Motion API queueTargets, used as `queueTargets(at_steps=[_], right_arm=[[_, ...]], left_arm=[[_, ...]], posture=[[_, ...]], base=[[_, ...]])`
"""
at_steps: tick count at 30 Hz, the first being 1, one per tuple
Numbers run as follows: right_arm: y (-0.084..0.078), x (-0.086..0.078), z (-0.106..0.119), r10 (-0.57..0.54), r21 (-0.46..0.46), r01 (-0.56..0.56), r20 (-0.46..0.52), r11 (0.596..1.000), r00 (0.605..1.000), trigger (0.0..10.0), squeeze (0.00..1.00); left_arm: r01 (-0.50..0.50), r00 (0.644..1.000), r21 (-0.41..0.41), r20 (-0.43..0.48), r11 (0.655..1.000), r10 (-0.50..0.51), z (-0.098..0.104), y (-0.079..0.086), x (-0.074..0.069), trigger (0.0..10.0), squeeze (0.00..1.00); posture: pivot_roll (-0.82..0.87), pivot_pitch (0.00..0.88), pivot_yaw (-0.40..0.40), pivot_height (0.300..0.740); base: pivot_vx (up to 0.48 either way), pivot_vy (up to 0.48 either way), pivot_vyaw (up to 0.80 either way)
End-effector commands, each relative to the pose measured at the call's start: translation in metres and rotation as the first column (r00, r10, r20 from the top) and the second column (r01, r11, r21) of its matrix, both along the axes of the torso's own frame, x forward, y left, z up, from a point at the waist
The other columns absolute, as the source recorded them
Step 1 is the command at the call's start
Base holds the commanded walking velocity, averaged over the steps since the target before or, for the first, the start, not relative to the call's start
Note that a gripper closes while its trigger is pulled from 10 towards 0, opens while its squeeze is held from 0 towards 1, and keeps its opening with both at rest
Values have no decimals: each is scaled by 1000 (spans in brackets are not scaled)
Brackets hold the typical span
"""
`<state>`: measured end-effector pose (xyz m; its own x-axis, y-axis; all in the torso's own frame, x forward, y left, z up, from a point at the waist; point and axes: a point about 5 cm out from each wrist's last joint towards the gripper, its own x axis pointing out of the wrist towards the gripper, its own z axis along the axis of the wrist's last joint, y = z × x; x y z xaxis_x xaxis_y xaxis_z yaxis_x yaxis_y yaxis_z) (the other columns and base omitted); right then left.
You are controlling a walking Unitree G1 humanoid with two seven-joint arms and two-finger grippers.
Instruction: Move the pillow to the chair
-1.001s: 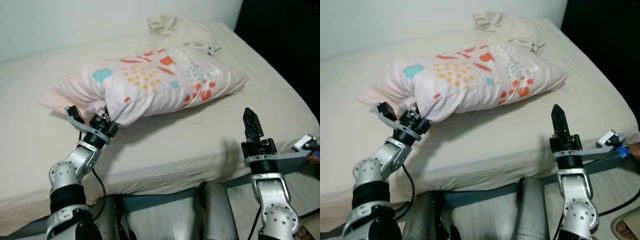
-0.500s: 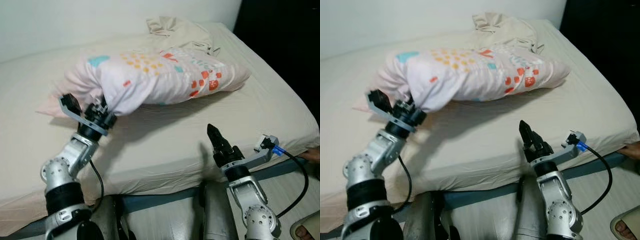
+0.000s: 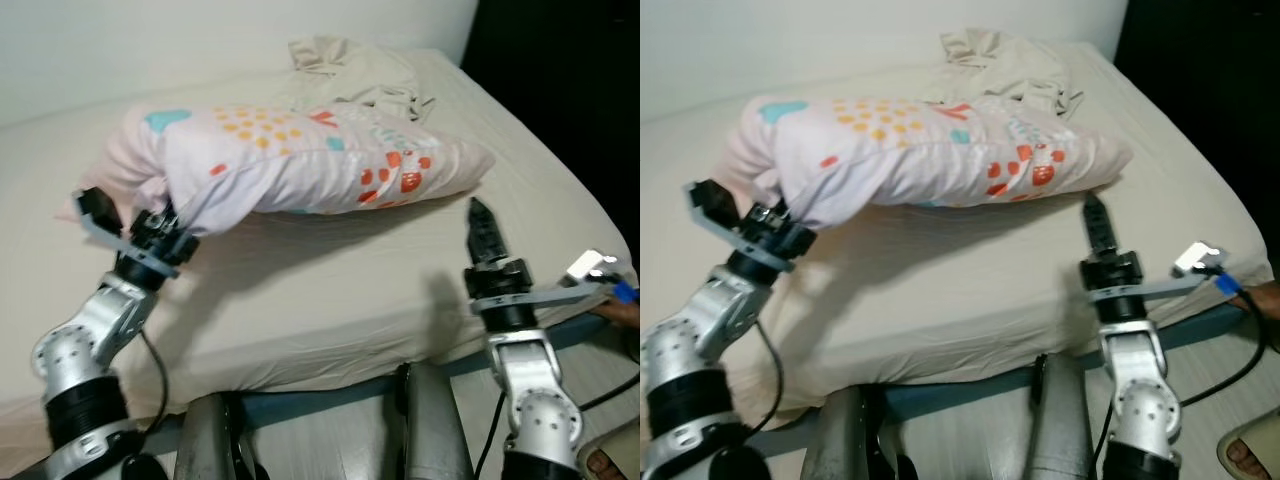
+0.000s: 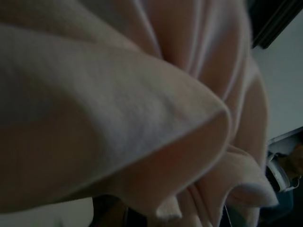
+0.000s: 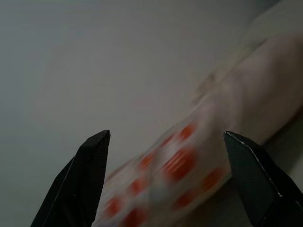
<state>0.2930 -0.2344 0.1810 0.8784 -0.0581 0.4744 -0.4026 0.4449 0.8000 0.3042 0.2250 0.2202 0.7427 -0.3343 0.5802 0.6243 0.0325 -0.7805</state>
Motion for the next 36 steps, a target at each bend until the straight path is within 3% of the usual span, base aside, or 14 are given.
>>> queueTargets(at_steps=[1, 6, 10, 12, 15, 21, 29, 32, 35, 36], right_arm=[[-2, 4, -14, -13, 5, 13, -56, 1000, 998, 10000, 0], [8, 15, -21, 36, -26, -39, -98, 999, 995, 10000, 0], [48, 30, -38, 257, -18, -260, -115, 965, 960, 10000, 0], [48, 30, -38, 257, -18, -260, -115, 965, 960, 10000, 0], [74, 32, -42, 411, 47, -409, -45, 911, 910, 10000, 0], [75, 37, -37, 430, 103, -434, 55, 895, 901, 10000, 0], [64, 45, -24, 411, 103, -431, 171, 896, 895, 10000, 0], [63, 51, -23, 395, 117, -414, 155, 903, 906, 10000, 0], [69, 69, -36, 334, 182, -325, -21, 928, 942, 10000, 0], [69, 69, -36, 334, 182, -325, -21, 928, 942, 10000, 0]], left_arm=[[-25, 992, -13, 127, 1000, 27, 17, 17, -15, 0, 0], [-4, 990, 7, 141, 1000, 3, 16, 17, -24, 0, 0], [37, 995, 39, 88, 999, -41, -2, 14, -37, 0, 0], [37, 995, 39, 88, 999, -41, -2, 14, -37, 0, 0], [58, 997, 65, 53, 996, -62, -12, 17, -47, 0, 0], [47, 999, 89, 10, 995, -48, -18, 28, -58, 0, 0], [58, 998, 102, -18, 993, -57, -20, 26, -66, 0, 0], [65, 998, 102, -23, 993, -63, -20, 24, -67, 0, 0], [86, 996, 100, -23, 991, -84, -18, 15, -68, 0, 0], [86, 996, 100, -23, 991, -84, -18, 15, -68, 0, 0]], posture=[[-114, 188, 123, 527], [-100, 194, 117, 527], [-84, 216, 118, 527], [-84, 216, 118, 527], [-65, 231, 120, 527], [-27, 261, 123, 527], [1, 289, 131, 527], [7, 299, 133, 527], [21, 319, 130, 527], [21, 319, 130, 527]], base=[[0, 0, 0], [0, 0, 0], [0, 0, 0], [0, 0, 0], [0, 0, 0], [0, 0, 0], [0, 0, 0], [0, 0, 0], [0, 0, 0], [0, 0, 0]])
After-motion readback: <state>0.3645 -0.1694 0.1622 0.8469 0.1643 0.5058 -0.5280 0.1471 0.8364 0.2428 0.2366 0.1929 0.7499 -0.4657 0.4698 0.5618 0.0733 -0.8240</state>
